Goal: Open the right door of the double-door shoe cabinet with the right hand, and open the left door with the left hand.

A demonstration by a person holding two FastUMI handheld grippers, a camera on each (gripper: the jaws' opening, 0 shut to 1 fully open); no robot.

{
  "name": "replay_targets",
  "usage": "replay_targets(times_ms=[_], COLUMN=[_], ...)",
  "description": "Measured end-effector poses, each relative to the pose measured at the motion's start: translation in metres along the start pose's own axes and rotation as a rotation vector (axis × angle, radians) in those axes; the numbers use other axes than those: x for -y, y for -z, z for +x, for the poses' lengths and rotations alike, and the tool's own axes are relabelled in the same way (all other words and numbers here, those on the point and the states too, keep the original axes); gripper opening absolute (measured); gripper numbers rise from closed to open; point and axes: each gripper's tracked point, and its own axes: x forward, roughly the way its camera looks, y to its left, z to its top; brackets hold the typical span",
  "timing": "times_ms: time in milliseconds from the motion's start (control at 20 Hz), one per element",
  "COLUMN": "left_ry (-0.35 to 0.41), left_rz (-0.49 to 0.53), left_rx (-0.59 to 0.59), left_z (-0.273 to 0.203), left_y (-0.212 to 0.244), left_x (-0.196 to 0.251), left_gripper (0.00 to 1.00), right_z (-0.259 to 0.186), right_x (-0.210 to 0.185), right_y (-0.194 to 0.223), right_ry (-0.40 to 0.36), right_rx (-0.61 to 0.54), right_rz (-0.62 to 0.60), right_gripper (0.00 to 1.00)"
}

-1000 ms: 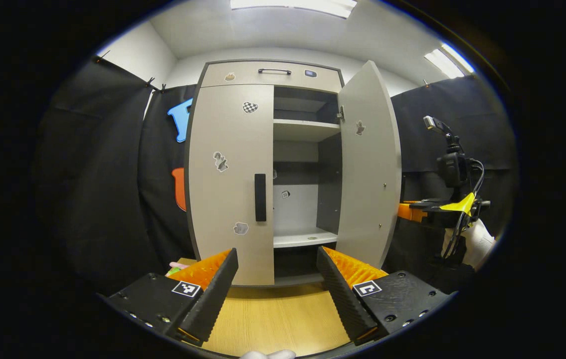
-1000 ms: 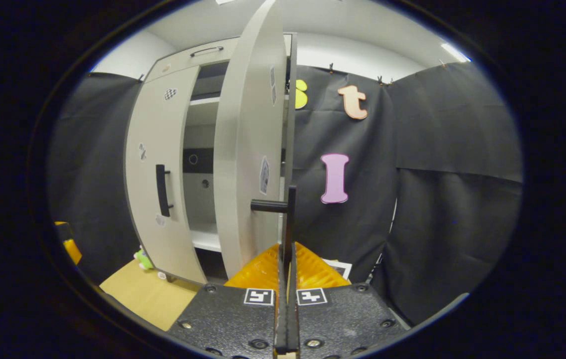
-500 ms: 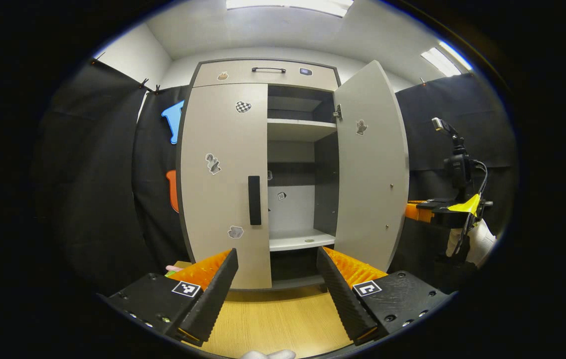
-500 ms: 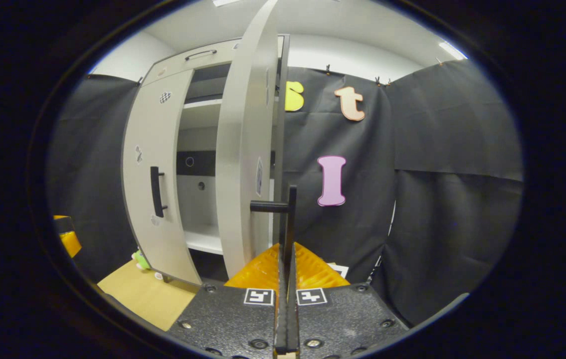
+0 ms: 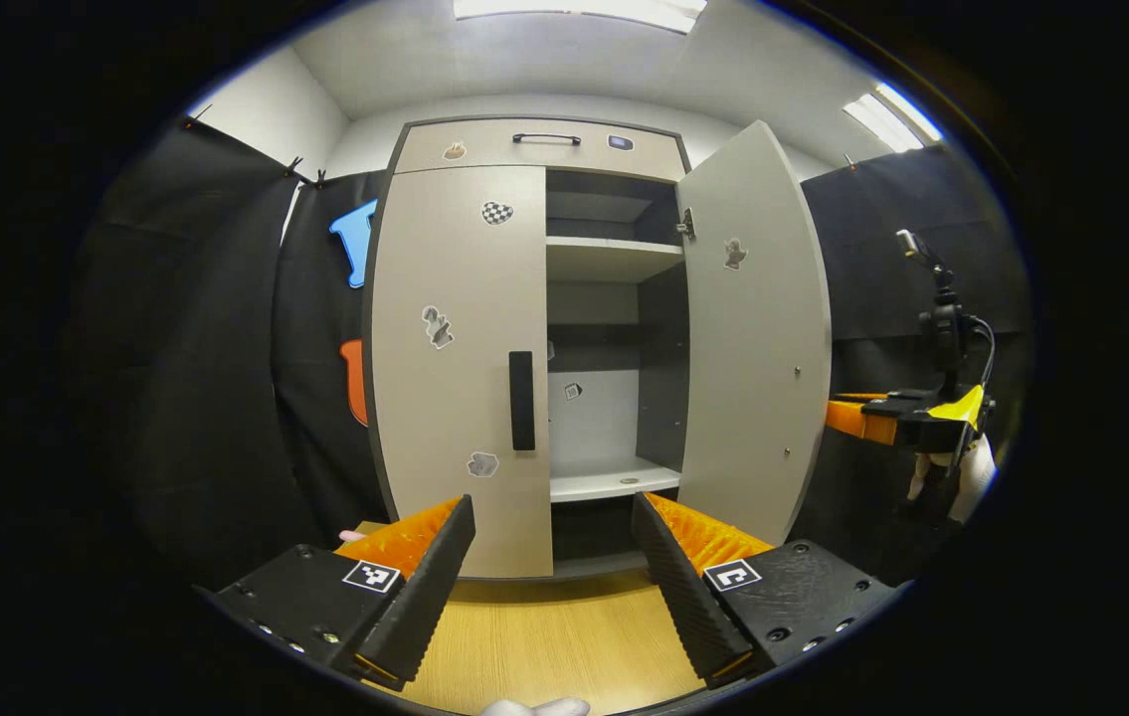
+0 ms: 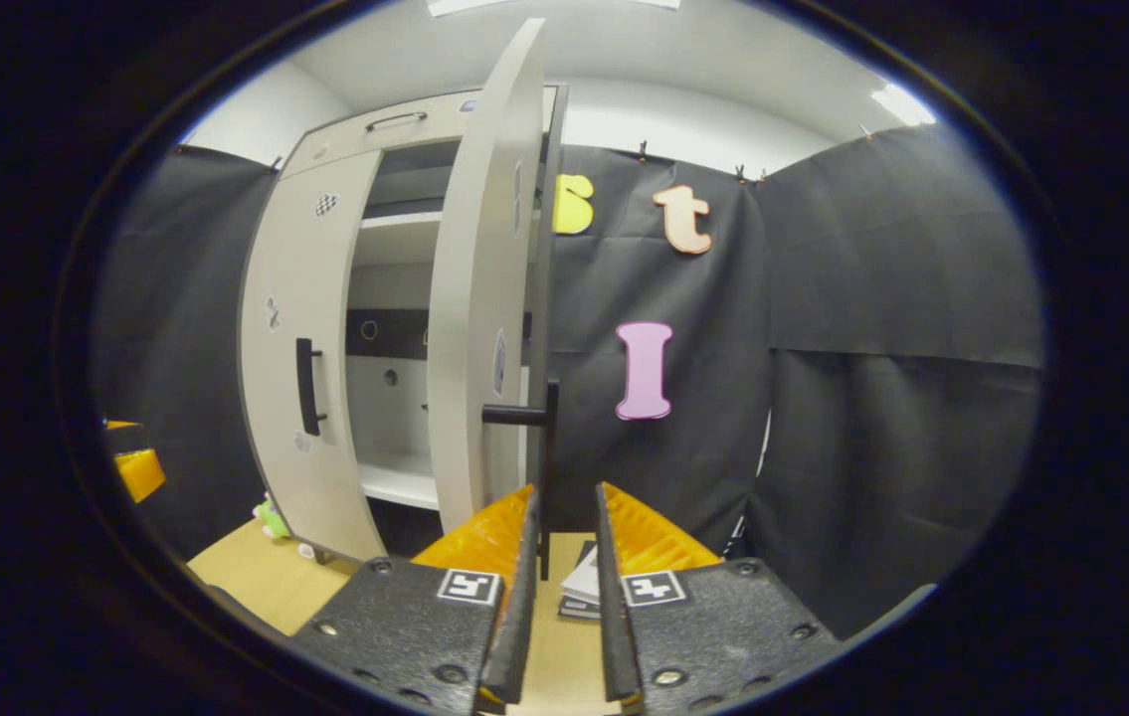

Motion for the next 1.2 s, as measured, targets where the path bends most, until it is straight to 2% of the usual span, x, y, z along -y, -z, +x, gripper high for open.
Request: replay_targets(times_ms=[50,150,200,300,450,800,1000,1200], left_ry=[-0.012,-0.035,-0.039,-0.049,-0.056,-0.080,-0.074,-0.078], left_rz=[0.003,0.002,-0.004,-0.002,-0.012,0.008,-0.012,0.046], left_rx=[0.000,0.014,0.018,0.013,0.021,0.020,0.009,0.018], left_z=[0.001,0.006,0.007,0.007,0.009,0.013,0.034,0.065], left_y=[0.001,0.002,0.002,0.002,0.003,0.010,0.009,-0.001], left_x=[-0.008,-0.021,-0.023,-0.028,-0.036,-0.049,-0.055,-0.063], left_gripper=[0.95,0.95,0.95,0.95,0.95,0.95,0.95,0.95], right_z=[-0.007,-0.020,-0.028,-0.045,-0.068,-0.088,-0.091,-0.089], right_x=[0.002,-0.003,-0.006,-0.016,-0.044,-0.115,-0.132,-0.137], right_y=[-0.004,-0.010,-0.014,-0.026,-0.026,0.012,0.020,0.022], right_ry=[0.016,0.017,0.027,0.025,-0.016,-0.139,-0.167,-0.171], right_rx=[0.016,0.032,0.048,0.091,0.104,0.034,0.006,-0.017], right_rz=[-0.013,-0.043,-0.054,-0.055,-0.036,0.016,0.014,0.033], right_gripper=[0.42,0.64,0.82,0.98,1.00,1.00,1.00,1.00])
